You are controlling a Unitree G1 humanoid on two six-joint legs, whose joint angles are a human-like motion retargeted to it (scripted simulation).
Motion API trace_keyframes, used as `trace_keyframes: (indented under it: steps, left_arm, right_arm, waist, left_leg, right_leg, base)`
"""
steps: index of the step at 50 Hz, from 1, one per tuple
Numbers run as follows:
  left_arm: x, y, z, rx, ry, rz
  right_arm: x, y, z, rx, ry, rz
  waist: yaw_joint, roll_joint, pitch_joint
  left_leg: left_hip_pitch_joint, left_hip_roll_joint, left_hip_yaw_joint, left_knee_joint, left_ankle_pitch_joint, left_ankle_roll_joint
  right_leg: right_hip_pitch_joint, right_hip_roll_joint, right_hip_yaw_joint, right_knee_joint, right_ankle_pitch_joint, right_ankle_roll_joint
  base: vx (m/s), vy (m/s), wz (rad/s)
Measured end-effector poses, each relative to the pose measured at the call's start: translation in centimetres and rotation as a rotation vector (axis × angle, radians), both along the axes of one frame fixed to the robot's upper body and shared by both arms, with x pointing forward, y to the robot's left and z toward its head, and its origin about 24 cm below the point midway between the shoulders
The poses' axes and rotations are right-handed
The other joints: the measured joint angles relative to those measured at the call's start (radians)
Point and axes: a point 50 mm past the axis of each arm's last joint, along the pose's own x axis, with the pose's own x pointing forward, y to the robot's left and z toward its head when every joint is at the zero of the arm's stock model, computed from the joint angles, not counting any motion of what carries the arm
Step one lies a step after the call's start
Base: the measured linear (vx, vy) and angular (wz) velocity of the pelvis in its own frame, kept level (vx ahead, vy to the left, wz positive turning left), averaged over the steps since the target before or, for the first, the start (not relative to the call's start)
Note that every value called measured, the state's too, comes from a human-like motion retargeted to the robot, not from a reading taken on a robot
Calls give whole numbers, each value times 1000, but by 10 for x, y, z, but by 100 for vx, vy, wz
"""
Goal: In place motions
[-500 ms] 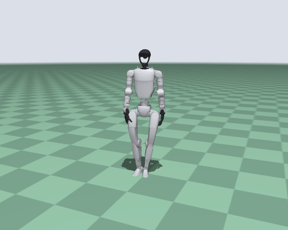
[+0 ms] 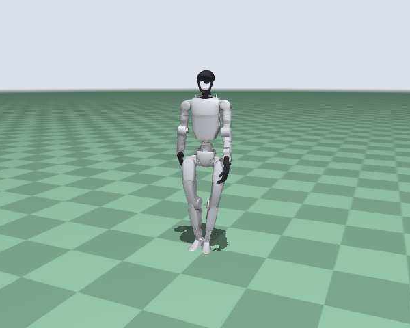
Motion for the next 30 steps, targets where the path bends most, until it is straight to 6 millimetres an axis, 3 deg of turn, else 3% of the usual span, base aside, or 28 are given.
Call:
trace_keyframes:
  steps: [4, 9, 14, 18, 21, 24, 28, 30]
  left_arm:
    - [-49, 0, -12, -14, 172, 20]
    - [-125, -2, -19, -31, 395, 106]
    - [-197, -4, -16, -55, 572, 219]
    - [-239, -6, -8, -77, 682, 281]
    - [-255, -8, -3, -89, 731, 303]
    - [-256, -9, -3, -102, 737, 309]
    - [-235, -9, -8, -109, 673, 301]
    - [-217, -10, -12, -106, 617, 302]
  right_arm:
    - [45, 17, -12, 94, -113, 123]
    - [118, 41, -18, 212, -311, 305]
    - [184, 68, -11, 343, -499, 414]
    - [216, 83, -2, 414, -611, 433]
    - [225, 87, 2, 427, -667, 429]
    - [221, 84, 0, 416, -678, 418]
    - [196, 72, -8, 373, -593, 394]
    - [177, 62, -12, 334, -515, 390]
  waist:
    - [8, 1, 1]
    - [12, 0, 4]
    - [11, 1, 8]
    - [11, 3, 10]
    - [11, 3, 9]
    - [11, 2, 10]
    - [13, -2, 14]
    - [106, -11, 22]
  left_leg:
    - [-1, -8, -16, 6, 1, 1]
    - [3, -17, -31, 10, 2, 0]
    - [2, -21, -39, 16, 1, 0]
    - [2, -22, -44, 18, 3, -3]
    - [0, -21, -48, 19, 5, -5]
    - [-5, -22, -54, 22, 9, -6]
    - [-16, -25, -65, 30, 14, -8]
    - [-36, -23, 30, 34, 18, 9]
  right_leg:
    - [6, -4, -2, 0, -2, 0]
    - [10, -8, -1, 1, -2, -3]
    - [12, -11, -3, 2, -2, -4]
    - [13, -12, -10, 3, -2, -6]
    - [13, -13, -16, 3, -1, -7]
    - [12, -15, -22, 2, 0, -10]
    - [8, -21, -30, 2, 2, -12]
    - [-4, -9, 61, 9, 13, -20]
  base:
    - [2, 6, 23]
    - [2, 3, 16]
    - [0, 0, 0]
    - [0, 0, 0]
    - [0, 0, 0]
    - [0, 0, 0]
    - [-1, 1, -12]
    - [-5, 3, -152]
